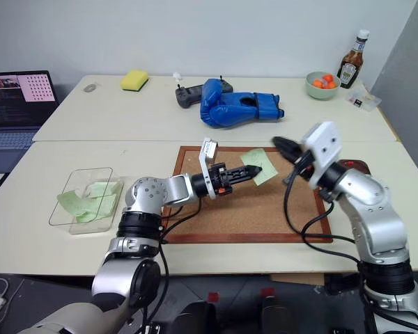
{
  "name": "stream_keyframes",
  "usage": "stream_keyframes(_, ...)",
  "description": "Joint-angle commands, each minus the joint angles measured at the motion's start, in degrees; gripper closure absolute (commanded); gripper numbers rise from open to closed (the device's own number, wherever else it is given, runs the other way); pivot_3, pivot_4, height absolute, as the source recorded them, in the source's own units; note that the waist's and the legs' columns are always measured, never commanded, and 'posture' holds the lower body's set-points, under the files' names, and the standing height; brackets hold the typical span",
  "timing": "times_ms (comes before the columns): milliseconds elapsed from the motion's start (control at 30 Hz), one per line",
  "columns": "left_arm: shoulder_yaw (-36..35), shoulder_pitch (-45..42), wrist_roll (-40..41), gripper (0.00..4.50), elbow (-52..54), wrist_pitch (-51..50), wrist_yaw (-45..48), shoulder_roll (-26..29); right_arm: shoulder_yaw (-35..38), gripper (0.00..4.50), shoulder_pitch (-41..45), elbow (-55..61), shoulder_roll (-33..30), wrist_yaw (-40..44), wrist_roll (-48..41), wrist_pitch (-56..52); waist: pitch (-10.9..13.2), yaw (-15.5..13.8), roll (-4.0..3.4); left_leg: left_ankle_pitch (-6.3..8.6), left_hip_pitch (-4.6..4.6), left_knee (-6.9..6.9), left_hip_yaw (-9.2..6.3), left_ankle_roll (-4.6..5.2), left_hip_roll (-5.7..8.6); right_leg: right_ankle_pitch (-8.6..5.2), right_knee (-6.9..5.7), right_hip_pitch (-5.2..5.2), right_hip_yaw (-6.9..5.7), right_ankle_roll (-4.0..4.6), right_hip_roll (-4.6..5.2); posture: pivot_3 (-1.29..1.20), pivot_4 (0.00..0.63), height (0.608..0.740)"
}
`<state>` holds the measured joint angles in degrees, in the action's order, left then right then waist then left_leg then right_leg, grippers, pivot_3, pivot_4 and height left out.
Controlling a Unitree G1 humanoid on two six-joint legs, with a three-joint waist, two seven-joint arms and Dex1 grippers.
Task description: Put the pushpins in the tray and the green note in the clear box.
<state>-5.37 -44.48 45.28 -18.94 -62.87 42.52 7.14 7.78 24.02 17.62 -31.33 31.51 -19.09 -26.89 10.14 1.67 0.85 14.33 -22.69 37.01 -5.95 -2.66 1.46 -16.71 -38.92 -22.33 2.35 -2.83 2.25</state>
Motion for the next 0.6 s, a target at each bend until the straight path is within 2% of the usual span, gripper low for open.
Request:
stream_keyframes(33, 11.2, 1.9, -8.2, 4.43, 12.6, 14.1, 8.5, 2.5, 10.6, 4.50, 0.1, -5.3, 1.3, -9.2, -2.5, -7.7, 0.0, -0.1, 0.00, 0.00, 0.00, -0.02, -0.01, 0.00, -0.01, 0.00, 0.00, 0.00, 0.00, 0.01, 0.00, 0.00, 0.150, 0.740)
stream_keyframes(200, 22.3, 2.4, -22.9, 4.43, 12.7, 34.1, 12.7, 5.7, 15.1, 4.50, 2.5, -15.5, 0.5, -13.0, -2.2, -10.5, 0.0, -0.2, -0.03, 0.00, 0.00, -0.03, 0.25, 0.02, 0.05, 0.00, 0.04, 0.01, 0.14, 0.02, 0.02, 0.00, 0.150, 0.740)
stream_keyframes(267, 24.2, 2.2, -26.2, 4.43, 10.8, 39.6, 13.4, 5.5, 16.0, 4.50, 4.6, -20.9, -0.2, -13.4, -2.0, -10.1, 0.0, 0.1, -0.05, 0.01, 0.03, -0.03, 0.48, 0.05, 0.04, 0.00, 0.03, 0.02, 0.19, 0.01, 0.00, 0.00, 0.150, 0.740)
stream_keyframes(433, 25.3, 0.8, -31.6, 4.43, 4.7, 48.8, 12.1, 2.9, 16.6, 4.50, 10.2, -34.5, -1.6, -12.4, -1.7, -7.0, 0.0, 0.3, -0.06, 0.14, 0.10, -0.02, 0.67, 0.34, -0.01, 0.01, -0.05, 0.02, 0.24, 0.01, -0.08, 0.00, 0.150, 0.740)
stream_keyframes(600, 24.6, 1.1, -31.7, 4.43, 4.3, 48.8, 12.7, 1.3, 15.7, 4.50, 15.0, -47.1, -2.9, -11.4, 0.1, -2.4, 0.0, 0.3, -0.06, 0.18, 0.06, -0.02, 0.67, 0.43, -0.02, 0.01, -0.04, 0.01, 0.22, 0.01, -0.07, 0.00, 0.150, 0.740)
